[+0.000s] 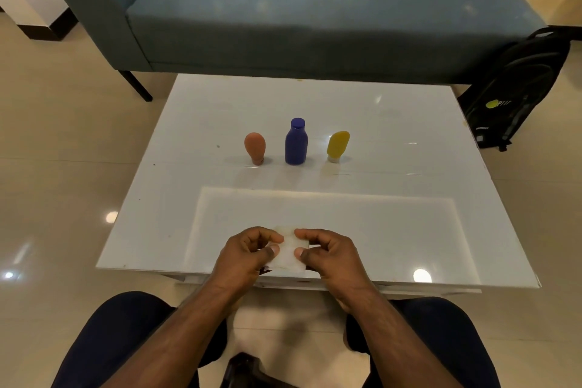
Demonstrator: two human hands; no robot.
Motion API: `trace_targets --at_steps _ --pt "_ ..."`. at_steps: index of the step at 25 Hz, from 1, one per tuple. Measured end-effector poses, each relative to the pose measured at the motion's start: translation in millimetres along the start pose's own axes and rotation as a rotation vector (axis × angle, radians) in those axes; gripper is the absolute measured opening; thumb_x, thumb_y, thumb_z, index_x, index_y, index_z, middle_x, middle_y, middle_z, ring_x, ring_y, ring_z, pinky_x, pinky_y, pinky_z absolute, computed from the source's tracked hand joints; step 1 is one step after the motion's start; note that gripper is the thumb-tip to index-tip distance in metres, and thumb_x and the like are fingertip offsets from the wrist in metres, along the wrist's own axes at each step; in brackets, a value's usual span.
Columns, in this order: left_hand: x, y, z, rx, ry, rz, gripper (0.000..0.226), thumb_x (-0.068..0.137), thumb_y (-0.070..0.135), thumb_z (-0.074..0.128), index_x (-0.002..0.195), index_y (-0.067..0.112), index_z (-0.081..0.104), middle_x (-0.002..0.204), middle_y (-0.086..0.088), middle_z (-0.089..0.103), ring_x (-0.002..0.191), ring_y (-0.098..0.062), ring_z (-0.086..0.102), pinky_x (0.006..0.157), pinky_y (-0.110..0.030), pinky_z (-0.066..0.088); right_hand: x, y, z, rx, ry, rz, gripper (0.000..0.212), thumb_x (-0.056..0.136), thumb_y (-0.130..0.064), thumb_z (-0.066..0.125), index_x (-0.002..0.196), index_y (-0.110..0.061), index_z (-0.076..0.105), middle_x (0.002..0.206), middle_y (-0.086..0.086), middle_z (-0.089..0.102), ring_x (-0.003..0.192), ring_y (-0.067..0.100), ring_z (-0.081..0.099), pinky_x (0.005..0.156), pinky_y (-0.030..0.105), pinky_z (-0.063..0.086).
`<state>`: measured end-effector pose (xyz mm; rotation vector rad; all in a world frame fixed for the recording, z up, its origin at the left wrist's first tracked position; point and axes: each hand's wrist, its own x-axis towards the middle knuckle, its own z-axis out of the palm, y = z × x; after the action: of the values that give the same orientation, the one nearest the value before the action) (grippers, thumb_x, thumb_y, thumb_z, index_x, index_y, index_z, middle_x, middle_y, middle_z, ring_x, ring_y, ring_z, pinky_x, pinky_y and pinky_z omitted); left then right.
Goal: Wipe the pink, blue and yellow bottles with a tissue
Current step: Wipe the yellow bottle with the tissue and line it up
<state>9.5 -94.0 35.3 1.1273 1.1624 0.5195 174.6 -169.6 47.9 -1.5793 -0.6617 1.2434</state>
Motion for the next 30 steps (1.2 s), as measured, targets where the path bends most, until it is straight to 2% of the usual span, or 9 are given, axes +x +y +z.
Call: trace_targets --at_steps 6,9,11,16,19,22,25,28,30 --pt "13 6 -18 0.085 0.002 -0.041 0.046 0.089 0.001 0.071 0.129 0.024 0.067 0.128 0.003 0.064 0.107 -0.023 0.069 0.089 -0.037 0.060 8 7 8 -0.251 0.024 -0.001 0.038 0.085 -0.014 0.069 0.117 -0.033 0.064 0.111 -0.019 0.065 0.082 0.004 0.067 0.079 0.023 0.056" --pt "33 14 -31 0.237 0.024 0.002 0.050 0.089 0.002 0.071 0.133 0.022 0.063 0.126 0.003 0.061 0.095 -0.012 0.068 0.080 -0.026 0.058 12 10 10 -0.359 0.017 0.011 0.038 0.086 -0.023 0.069 0.121 -0.036 0.060 0.112 -0.022 0.062 0.078 0.001 0.066 0.079 0.024 0.056" --pt "55 15 -44 0.280 0.050 0.005 0.049 0.088 0.001 0.072 0.131 0.024 0.063 0.123 0.000 0.062 0.094 -0.014 0.067 0.073 -0.021 0.054 14 12 10 -0.408 0.007 0.014 0.037 0.087 -0.026 0.068 0.120 -0.039 0.059 0.112 -0.021 0.061 0.076 -0.001 0.064 0.074 0.017 0.052" --pt "106 10 -73 0.435 0.022 0.002 0.050 0.083 -0.003 0.070 0.118 0.032 0.066 0.114 -0.001 0.057 0.105 -0.032 0.061 0.080 -0.036 0.052 18 16 9 -0.476 -0.026 0.036 0.033 0.087 -0.029 0.066 0.117 -0.040 0.060 0.108 -0.021 0.062 0.074 -0.001 0.063 0.065 0.010 0.046" --pt "119 4 -81 0.617 0.036 0.052 0.043 0.083 0.002 0.072 0.115 0.031 0.068 0.119 -0.003 0.056 0.109 -0.029 0.058 0.084 -0.030 0.045 21 16 9 -0.498 -0.038 0.033 0.032 0.087 -0.030 0.066 0.117 -0.040 0.061 0.107 -0.020 0.063 0.072 0.000 0.063 0.066 0.010 0.045" --pt "122 -6 -85 0.859 0.131 0.134 0.045 0.085 0.017 0.078 0.128 0.027 0.066 0.140 -0.009 0.049 0.129 -0.032 0.048 0.106 -0.037 0.038 24 18 9 -0.530 -0.049 0.042 0.030 0.087 -0.031 0.065 0.115 -0.040 0.061 0.107 -0.020 0.063 0.073 -0.001 0.062 0.067 0.009 0.044" --pt "111 -13 -80 1.019 0.181 0.287 0.040 0.092 0.011 0.068 0.132 0.016 0.066 0.148 -0.013 0.049 0.132 -0.038 0.048 0.109 -0.047 0.041 24 21 9 -0.567 -0.067 0.046 0.028 0.087 -0.032 0.065 0.115 -0.040 0.062 0.106 -0.020 0.063 0.073 -0.003 0.061 0.066 0.008 0.043" --pt "97 -24 -72 1.212 0.092 0.544 0.044 0.093 0.004 0.059 0.136 0.007 0.062 0.148 -0.019 0.054 0.127 -0.041 0.059 0.104 -0.049 0.049 23 23 10 -0.596 -0.072 0.043 0.027 0.088 -0.033 0.064 0.114 -0.039 0.062 0.106 -0.020 0.063 0.073 -0.005 0.061 0.065 0.007 0.042" --pt "89 -30 -64 1.309 -0.043 0.467 0.053 0.102 0.023 0.043 0.153 0.007 0.041 0.162 -0.016 0.035 0.145 -0.037 0.041 0.115 -0.050 0.039 23 23 9 -0.609 -0.075 0.039 0.026 0.088 -0.033 0.064 0.114 -0.039 0.063 0.105 -0.020 0.064 0.073 -0.005 0.061 0.066 0.007 0.042"
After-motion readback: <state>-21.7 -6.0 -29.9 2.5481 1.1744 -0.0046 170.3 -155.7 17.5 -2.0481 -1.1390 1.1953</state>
